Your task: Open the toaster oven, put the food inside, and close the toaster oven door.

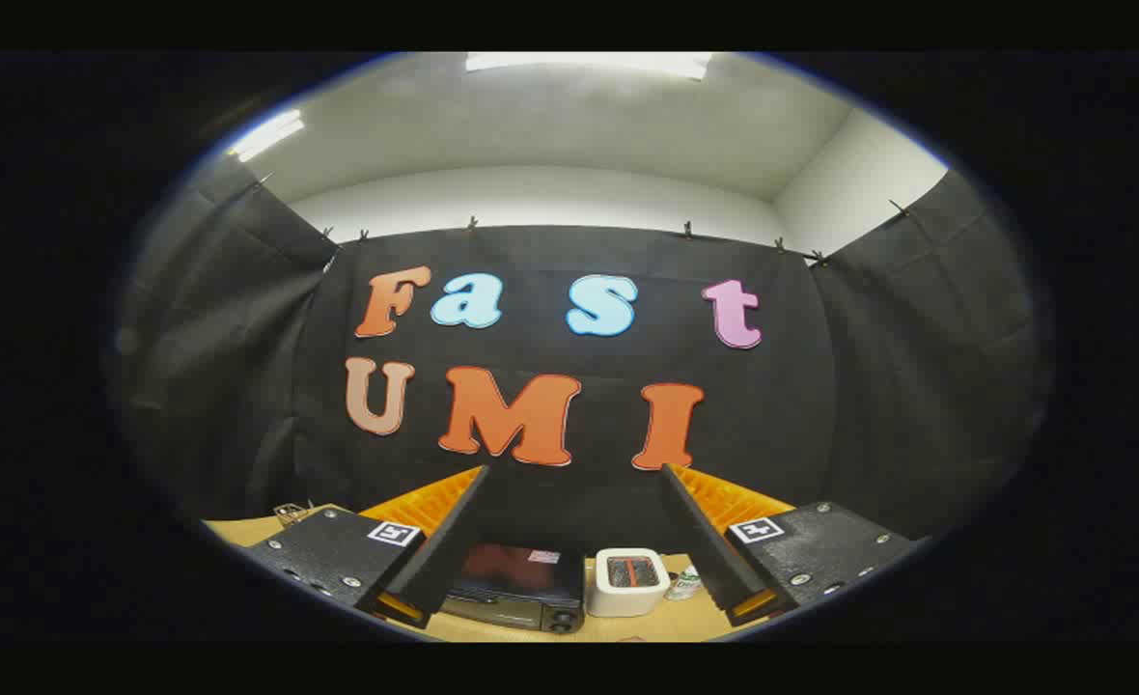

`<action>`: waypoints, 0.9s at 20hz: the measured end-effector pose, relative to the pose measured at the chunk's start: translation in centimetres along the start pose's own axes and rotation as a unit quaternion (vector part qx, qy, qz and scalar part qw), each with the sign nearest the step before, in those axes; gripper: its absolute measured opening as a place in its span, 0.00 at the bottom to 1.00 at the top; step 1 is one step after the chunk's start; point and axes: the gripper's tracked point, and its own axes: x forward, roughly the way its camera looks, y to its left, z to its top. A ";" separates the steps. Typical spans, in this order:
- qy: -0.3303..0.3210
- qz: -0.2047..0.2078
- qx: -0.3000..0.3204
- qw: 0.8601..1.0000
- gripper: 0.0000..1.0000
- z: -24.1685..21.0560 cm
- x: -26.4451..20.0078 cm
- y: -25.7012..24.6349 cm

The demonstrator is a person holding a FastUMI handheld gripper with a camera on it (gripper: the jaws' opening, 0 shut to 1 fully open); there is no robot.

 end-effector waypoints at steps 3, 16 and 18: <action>0.004 0.005 0.007 1.000 1.00 -0.1 -0.2 0.6; 0.023 0.012 0.015 1.000 1.00 -0.9 -0.2 2.4; 0.025 0.013 0.016 0.999 1.00 -1.1 -0.1 2.7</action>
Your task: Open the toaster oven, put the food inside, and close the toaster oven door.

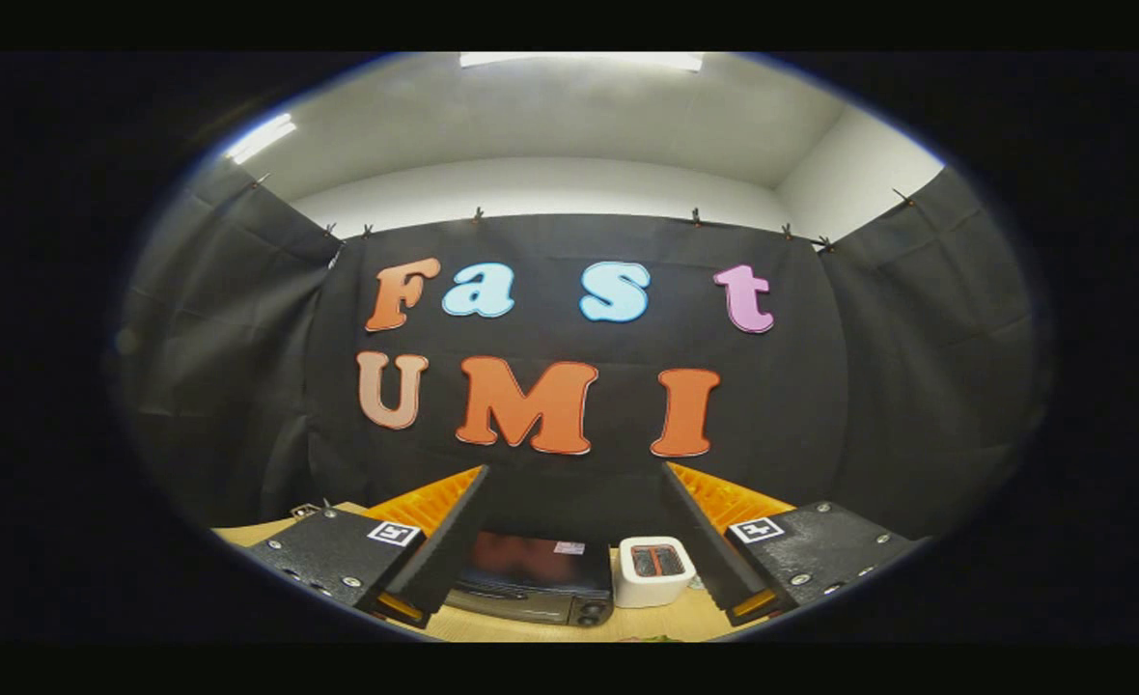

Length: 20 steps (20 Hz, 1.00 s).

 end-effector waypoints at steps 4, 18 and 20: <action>0.021 0.007 0.004 1.000 1.00 -1.5 0.5 1.0; 0.188 0.082 0.027 0.978 1.00 -15.7 4.4 11.8; 0.221 0.083 0.034 0.971 1.00 -18.8 4.5 12.8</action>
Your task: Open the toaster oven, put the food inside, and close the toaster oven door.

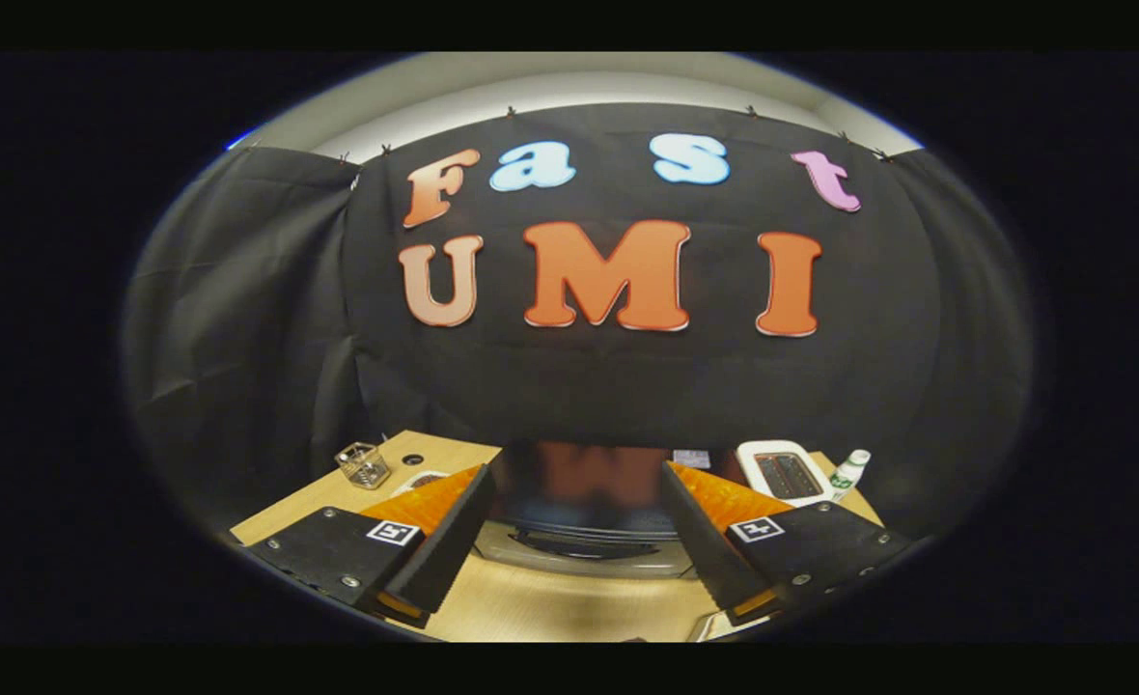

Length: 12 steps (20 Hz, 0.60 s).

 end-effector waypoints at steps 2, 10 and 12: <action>0.033 -0.005 0.018 0.999 1.00 -2.4 1.5 -0.1; 0.104 -0.051 0.033 0.993 1.00 -8.6 5.8 -1.6; 0.119 -0.057 0.031 0.991 1.00 -9.8 6.0 -1.8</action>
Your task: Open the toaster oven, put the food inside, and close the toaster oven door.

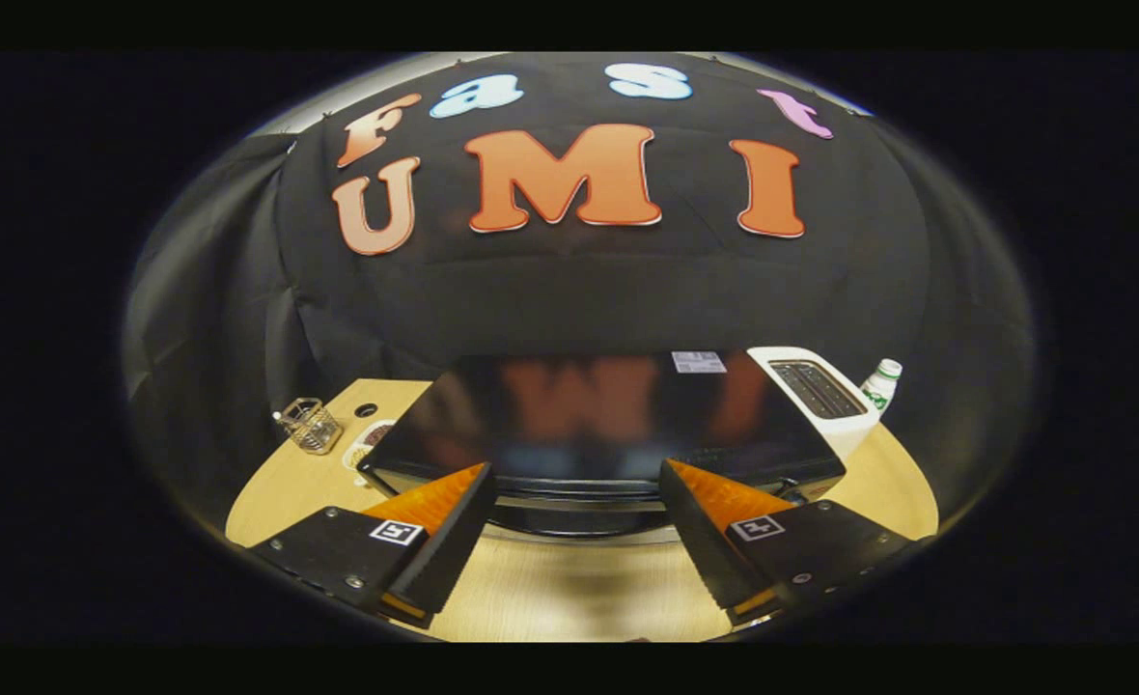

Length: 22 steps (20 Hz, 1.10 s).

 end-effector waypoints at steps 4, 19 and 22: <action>-0.022 -0.011 -0.031 0.999 0.98 0.4 0.3 -0.5; 0.052 0.077 -0.045 0.995 0.68 -9.8 -7.2 1.5; 0.127 0.095 0.005 0.987 0.68 -14.4 -7.5 1.6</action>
